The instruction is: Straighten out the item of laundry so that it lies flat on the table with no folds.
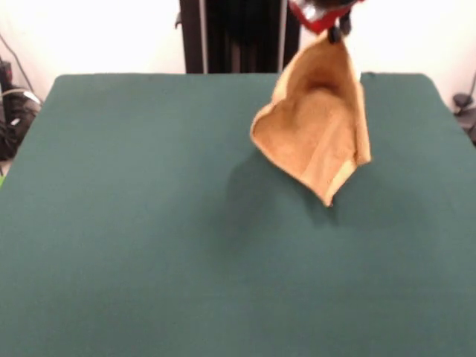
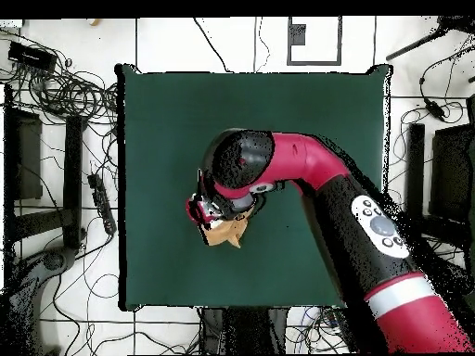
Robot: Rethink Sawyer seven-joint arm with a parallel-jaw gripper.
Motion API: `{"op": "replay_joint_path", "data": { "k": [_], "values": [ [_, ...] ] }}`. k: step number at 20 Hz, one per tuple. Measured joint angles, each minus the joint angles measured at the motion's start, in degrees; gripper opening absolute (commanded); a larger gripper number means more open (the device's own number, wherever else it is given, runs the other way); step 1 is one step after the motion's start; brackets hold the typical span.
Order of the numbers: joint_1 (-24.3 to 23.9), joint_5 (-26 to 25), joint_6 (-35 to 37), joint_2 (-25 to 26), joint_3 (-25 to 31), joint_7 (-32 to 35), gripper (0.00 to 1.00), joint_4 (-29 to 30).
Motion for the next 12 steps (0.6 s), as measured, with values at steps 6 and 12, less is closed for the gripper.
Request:
{"op": "replay_joint_path", "data": {
  "k": [6,12],
  "values": [
    [1.7,2.6,0.0,-5.3,-2.2,0.0,0.00,3.5],
    [2.5,1.7,0.0,-8.4,-4.4,0.0,0.00,4.2]
  ]
}}
